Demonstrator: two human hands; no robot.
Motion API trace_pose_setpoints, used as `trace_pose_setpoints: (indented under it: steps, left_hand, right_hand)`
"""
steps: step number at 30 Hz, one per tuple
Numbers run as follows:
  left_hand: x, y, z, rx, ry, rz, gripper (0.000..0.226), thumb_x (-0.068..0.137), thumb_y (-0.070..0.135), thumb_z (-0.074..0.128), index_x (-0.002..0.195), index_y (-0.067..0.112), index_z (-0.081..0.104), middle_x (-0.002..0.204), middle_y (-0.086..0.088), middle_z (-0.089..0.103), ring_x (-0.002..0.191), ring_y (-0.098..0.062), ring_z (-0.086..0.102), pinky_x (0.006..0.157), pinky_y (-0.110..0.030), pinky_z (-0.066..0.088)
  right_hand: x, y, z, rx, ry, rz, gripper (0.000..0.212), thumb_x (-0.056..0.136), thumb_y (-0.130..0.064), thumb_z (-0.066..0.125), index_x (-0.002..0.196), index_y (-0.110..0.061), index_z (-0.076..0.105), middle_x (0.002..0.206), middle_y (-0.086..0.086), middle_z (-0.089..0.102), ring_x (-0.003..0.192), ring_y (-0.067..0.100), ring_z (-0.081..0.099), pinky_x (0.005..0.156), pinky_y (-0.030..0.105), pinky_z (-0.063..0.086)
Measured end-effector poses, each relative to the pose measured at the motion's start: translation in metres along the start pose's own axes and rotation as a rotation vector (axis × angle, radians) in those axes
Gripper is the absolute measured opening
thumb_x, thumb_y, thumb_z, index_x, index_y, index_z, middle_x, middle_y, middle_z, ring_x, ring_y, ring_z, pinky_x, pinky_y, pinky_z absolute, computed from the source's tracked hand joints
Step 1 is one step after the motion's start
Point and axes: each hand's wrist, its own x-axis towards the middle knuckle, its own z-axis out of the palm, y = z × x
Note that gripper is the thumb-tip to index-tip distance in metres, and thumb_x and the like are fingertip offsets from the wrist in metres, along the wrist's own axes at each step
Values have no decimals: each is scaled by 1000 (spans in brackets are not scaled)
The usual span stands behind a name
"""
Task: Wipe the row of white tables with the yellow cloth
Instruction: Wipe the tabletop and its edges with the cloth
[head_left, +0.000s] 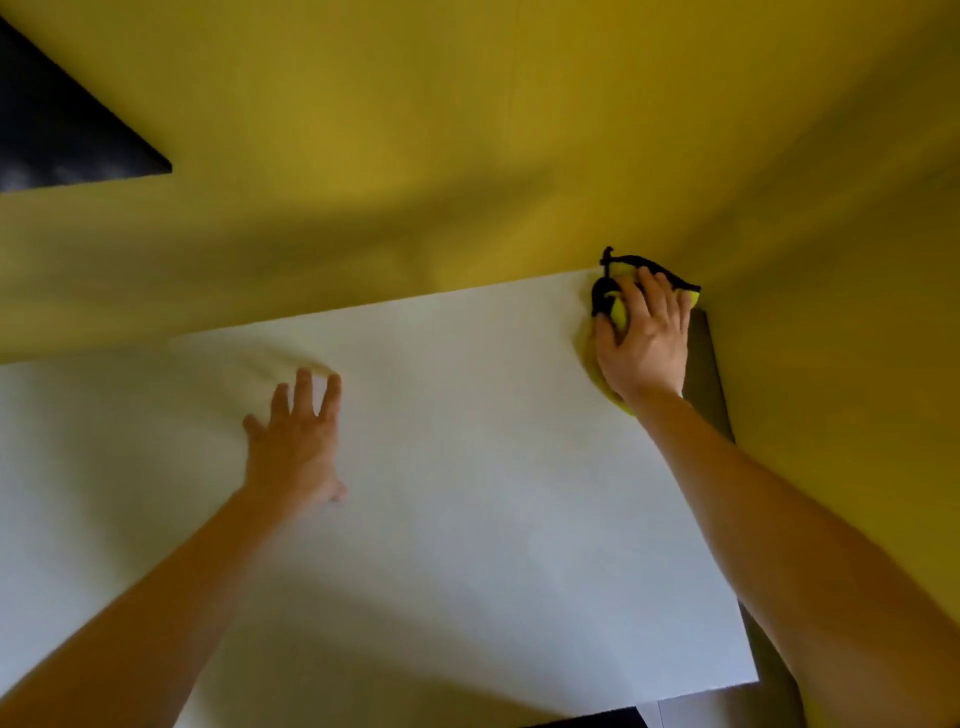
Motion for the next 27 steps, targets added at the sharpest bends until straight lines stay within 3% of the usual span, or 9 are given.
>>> trace_pose_setpoints:
  steps: [3, 7, 10, 12, 18, 20, 27]
  left_hand:
    - [-1, 59, -24, 8, 50, 161, 161, 64, 68, 96, 170, 26, -17, 180, -14, -11, 167, -40, 7, 128, -62, 32]
    - [8, 136, -47, 46, 108, 293, 166, 58, 72, 97, 170, 29, -18, 180, -13, -13, 168, -41, 1, 127, -69, 28]
    - [12, 174, -45, 91, 97, 316, 171, 52, 76, 97, 169, 25, -17, 177, -20, -14, 166, -49, -2, 125, -73, 28]
    - [11, 182, -37, 89, 92, 289, 173, 51, 76, 97, 168, 23, -19, 176, -22, -18, 165, -52, -5, 125, -73, 28]
    - [17, 184, -33, 81, 62, 273, 176, 51, 76, 97, 167, 26, -26, 177, -17, -25, 166, -49, -12, 127, -70, 27]
    - [17, 186, -33, 84, 57, 269, 175, 52, 75, 98, 167, 25, -25, 177, -17, -25, 166, -49, -12, 128, -70, 27]
    - [16, 186, -33, 122, 96, 280, 175, 48, 80, 95, 169, 26, -19, 178, -19, -20, 167, -47, -4, 125, -65, 35]
  right_hand:
    - [-19, -11, 1, -15, 7, 123, 57, 100, -42, 60, 147, -9, 62, 163, 18, 51, 157, 38, 39, 132, 63, 17]
    - [-129, -13, -28, 61, -108, -76, 59, 101, -38, 65, 154, -12, 58, 170, 14, 43, 164, 33, 30, 132, 64, 19]
    - [-196, 4, -49, 60, -192, -116, 64, 102, -42, 66, 160, -18, 53, 175, 9, 35, 166, 30, 24, 131, 64, 23]
    - [-180, 7, -45, 61, -170, -117, 65, 100, -44, 68, 158, -18, 55, 174, 9, 37, 166, 31, 26, 132, 63, 22]
    - [10, -15, 3, 34, -51, 27, 62, 100, -50, 56, 152, -16, 60, 167, 15, 48, 160, 37, 35, 135, 58, 10]
    - [27, -13, 7, 37, -46, 3, 62, 100, -49, 56, 153, -15, 59, 165, 16, 49, 159, 38, 35, 135, 58, 11]
    - [-189, 38, -52, 93, -121, -8, 66, 102, -40, 67, 161, -15, 52, 174, 12, 36, 166, 34, 25, 132, 65, 19]
